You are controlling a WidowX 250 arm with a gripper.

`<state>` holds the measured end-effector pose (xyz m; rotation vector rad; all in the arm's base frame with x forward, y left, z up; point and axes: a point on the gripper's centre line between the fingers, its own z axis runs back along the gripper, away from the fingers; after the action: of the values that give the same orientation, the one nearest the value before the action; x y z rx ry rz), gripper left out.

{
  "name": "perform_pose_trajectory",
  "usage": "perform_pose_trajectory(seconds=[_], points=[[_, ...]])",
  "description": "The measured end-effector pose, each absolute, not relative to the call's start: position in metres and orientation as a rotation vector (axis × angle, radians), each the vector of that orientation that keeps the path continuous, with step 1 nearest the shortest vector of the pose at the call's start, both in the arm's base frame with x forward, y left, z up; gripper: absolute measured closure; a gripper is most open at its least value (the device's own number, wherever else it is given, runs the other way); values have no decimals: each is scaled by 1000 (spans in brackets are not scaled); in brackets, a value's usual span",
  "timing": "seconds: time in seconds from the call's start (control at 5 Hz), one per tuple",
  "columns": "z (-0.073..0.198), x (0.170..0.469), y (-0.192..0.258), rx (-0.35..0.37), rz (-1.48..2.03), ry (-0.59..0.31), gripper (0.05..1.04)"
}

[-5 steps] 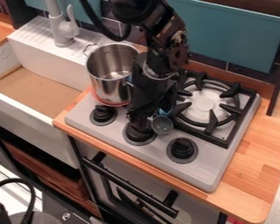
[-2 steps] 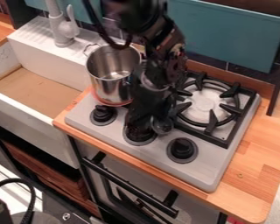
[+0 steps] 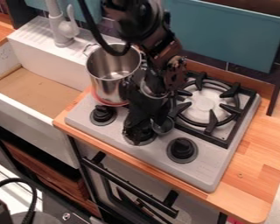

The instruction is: Moved the blue spoon to the top of the right burner

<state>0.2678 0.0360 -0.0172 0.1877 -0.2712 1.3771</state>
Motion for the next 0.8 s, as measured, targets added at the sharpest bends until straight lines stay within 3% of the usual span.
perform_pose_trajectory(seconds=[0.8], points=[[-26, 273, 25, 192, 1406, -235, 85]])
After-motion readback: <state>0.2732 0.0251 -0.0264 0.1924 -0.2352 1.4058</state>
